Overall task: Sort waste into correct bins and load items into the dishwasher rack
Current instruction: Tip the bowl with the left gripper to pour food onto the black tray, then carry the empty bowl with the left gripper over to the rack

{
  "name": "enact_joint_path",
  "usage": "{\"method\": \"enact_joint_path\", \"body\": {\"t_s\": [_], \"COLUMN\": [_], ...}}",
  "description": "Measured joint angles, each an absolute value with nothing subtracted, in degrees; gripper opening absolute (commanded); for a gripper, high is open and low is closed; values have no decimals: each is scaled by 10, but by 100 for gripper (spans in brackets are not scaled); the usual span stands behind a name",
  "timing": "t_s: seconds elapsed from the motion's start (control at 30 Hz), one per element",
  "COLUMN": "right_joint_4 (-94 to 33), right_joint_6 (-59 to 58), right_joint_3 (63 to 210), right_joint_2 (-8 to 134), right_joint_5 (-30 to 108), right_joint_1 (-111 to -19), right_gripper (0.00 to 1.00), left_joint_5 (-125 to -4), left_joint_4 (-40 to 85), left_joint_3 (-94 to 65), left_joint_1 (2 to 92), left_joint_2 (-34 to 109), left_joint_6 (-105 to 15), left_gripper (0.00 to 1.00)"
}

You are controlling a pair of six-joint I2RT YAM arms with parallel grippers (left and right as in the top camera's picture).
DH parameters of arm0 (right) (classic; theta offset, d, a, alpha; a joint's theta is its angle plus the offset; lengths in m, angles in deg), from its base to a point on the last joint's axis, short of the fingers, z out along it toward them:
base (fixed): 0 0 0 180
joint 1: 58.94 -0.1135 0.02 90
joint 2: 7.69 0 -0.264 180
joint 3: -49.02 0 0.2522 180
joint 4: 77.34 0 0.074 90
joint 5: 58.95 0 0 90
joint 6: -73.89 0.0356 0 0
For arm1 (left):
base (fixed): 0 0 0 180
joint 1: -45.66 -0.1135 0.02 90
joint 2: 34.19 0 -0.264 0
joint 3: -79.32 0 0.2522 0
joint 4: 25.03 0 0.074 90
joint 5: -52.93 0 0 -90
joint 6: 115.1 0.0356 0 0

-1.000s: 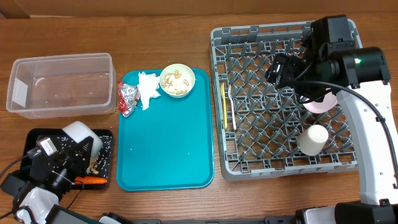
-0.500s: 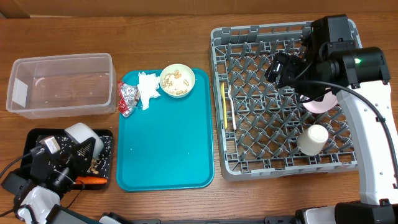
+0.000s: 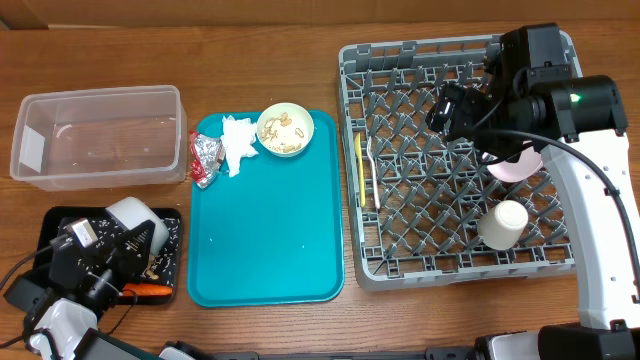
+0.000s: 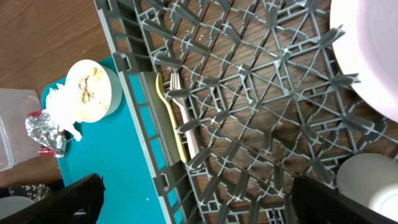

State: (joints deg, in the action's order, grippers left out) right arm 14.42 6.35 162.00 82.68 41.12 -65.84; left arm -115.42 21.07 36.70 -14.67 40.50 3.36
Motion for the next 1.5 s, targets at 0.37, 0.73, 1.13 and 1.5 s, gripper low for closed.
{"method": "enact_joint_path", "body": {"t_s": [0.37,0.73,1.13,1.5], "right_joint_4": [145,144,132,131], "right_joint_6": [64,64,64,107], "right_joint_3": [1620,1620,1620,1652], "right_joint_2": [827,827,827,827], "right_joint_5": [413,413,413,440], "right_joint_1": [-658,-658,-658,-539], "right_gripper": [100,100,100,100], "left_joint_5": [-1170,-894,-620,-634], "left_joint_4": [264,317,330,-112], "left_joint_3": [356,199,170,166], "left_joint_1": [-41,164,471,661], "left_joint_2": [359,205,207,295], "left_joint_6": [14,-139,-217,-404], "left_gripper": [4,4,4,4]}}
